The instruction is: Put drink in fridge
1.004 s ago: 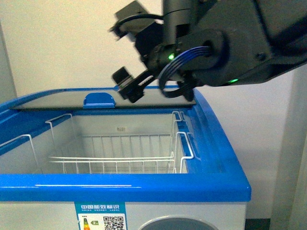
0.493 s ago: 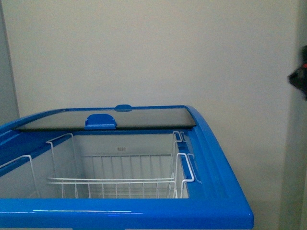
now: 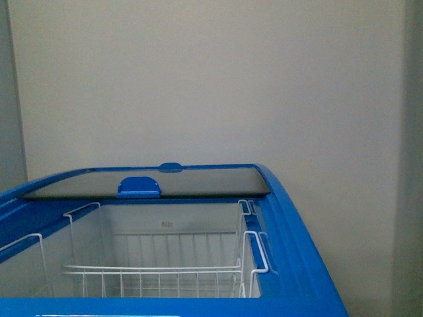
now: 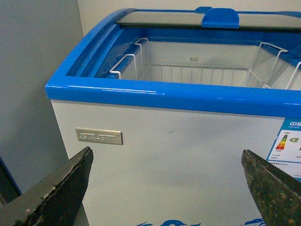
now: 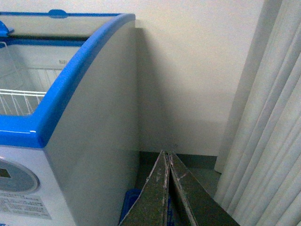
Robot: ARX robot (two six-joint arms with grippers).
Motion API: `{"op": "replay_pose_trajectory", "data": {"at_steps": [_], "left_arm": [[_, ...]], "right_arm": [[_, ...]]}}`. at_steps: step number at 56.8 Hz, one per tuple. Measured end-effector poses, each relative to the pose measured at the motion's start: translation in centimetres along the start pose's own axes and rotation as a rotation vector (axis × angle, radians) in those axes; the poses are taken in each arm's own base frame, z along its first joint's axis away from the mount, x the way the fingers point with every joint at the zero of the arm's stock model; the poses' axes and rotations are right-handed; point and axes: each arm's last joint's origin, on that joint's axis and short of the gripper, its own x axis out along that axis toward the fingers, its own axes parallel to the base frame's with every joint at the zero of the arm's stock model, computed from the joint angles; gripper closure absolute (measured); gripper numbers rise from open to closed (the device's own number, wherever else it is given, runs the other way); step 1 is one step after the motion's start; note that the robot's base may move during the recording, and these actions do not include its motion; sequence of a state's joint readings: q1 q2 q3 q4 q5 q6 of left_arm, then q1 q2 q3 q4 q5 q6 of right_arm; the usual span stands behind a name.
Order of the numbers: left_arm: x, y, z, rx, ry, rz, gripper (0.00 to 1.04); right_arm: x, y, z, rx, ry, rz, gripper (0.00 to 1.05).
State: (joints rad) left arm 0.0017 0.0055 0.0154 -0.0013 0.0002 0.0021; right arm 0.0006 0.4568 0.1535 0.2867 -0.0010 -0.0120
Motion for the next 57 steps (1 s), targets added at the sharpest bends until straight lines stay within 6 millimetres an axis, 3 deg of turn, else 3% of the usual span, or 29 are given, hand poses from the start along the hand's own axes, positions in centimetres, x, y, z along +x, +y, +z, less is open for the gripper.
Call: {"op": "replay_pose_trajectory", "data": {"at_steps": [57], "left_arm": [[0.0, 0.0, 0.0, 0.0, 0.0, 0.0, 0.08]], "right_arm": [[-3.2, 0.0, -3.6, 0.001, -0.013, -0.001, 1.02]]}}
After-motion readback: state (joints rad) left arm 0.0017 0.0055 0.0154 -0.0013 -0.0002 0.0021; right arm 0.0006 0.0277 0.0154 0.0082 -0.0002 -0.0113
